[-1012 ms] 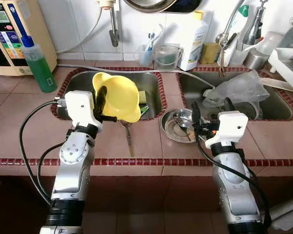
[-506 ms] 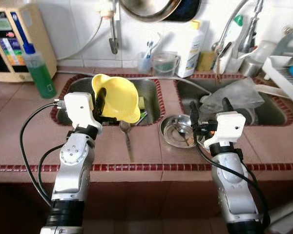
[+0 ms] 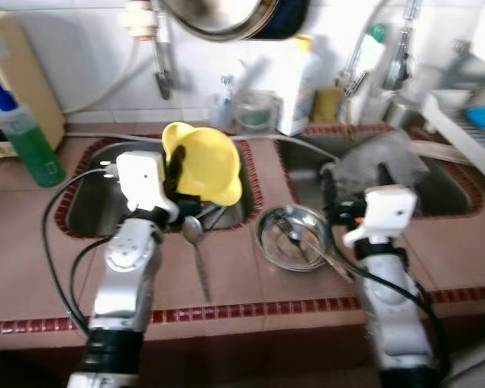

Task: Kitchen organization

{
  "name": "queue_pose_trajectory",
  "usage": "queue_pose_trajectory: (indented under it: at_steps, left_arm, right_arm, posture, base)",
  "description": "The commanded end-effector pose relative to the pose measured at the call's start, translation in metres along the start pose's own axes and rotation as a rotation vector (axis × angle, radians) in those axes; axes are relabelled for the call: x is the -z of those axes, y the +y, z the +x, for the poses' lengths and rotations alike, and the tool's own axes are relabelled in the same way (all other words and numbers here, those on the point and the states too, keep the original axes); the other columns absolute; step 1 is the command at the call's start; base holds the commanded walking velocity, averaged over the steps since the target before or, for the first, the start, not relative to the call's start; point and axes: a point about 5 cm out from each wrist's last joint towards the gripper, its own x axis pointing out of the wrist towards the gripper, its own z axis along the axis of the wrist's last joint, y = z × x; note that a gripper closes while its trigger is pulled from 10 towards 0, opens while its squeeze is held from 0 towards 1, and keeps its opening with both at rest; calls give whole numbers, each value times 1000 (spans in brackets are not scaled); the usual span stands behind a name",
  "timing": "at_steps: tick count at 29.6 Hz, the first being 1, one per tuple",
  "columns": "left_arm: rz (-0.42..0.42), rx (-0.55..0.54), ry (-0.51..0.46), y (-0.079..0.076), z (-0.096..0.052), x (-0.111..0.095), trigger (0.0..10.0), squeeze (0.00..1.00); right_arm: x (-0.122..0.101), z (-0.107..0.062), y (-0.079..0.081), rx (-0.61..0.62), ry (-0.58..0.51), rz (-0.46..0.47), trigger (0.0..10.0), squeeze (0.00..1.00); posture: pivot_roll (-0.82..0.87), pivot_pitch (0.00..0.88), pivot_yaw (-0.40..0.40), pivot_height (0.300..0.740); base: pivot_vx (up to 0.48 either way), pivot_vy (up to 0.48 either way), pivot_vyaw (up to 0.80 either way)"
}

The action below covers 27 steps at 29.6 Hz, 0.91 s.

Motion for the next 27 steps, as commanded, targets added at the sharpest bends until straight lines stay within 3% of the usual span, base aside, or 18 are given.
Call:
queue_pose_trajectory:
  at_steps: [1, 8, 14, 18, 27]
  left_arm:
    - [-6, 22, -10, -8, 2, -3, 10000, 0]
    - [-3, 21, -4, -9, 3, -3, 10000, 0]
    - [-6, 35, 7, -12, 4, -2, 10000, 0]
    - [80, 67, 98, -11, 6, 9, 10000, 0]
    - [125, 99, 182, -6, 17, 18, 10000, 0]
  right_arm:
    - [-1, 0, -11, 29, -2, -15, 10000, 0]
    - [-1, -1, -11, 29, 0, -13, 10000, 0]
    - [0, -2, -11, 28, 6, -8, 10000, 0]
    - [4, -12, -3, -25, 52, 12, 10000, 0]
    - [5, -33, 3, -93, 133, 61, 10000, 0]
  posture:
    - [-65, 0, 6, 740]
    - [-68, 0, 8, 740]
    - [-68, 1, 8, 740]
    - [-84, 13, 19, 740]
    - [-123, 38, 40, 740]
  base:
    - [390, 0, 0]
    - [383, 0, 0]
    - [0, 0, 0]
    - [0, 0, 0]
    - [0, 0, 0]
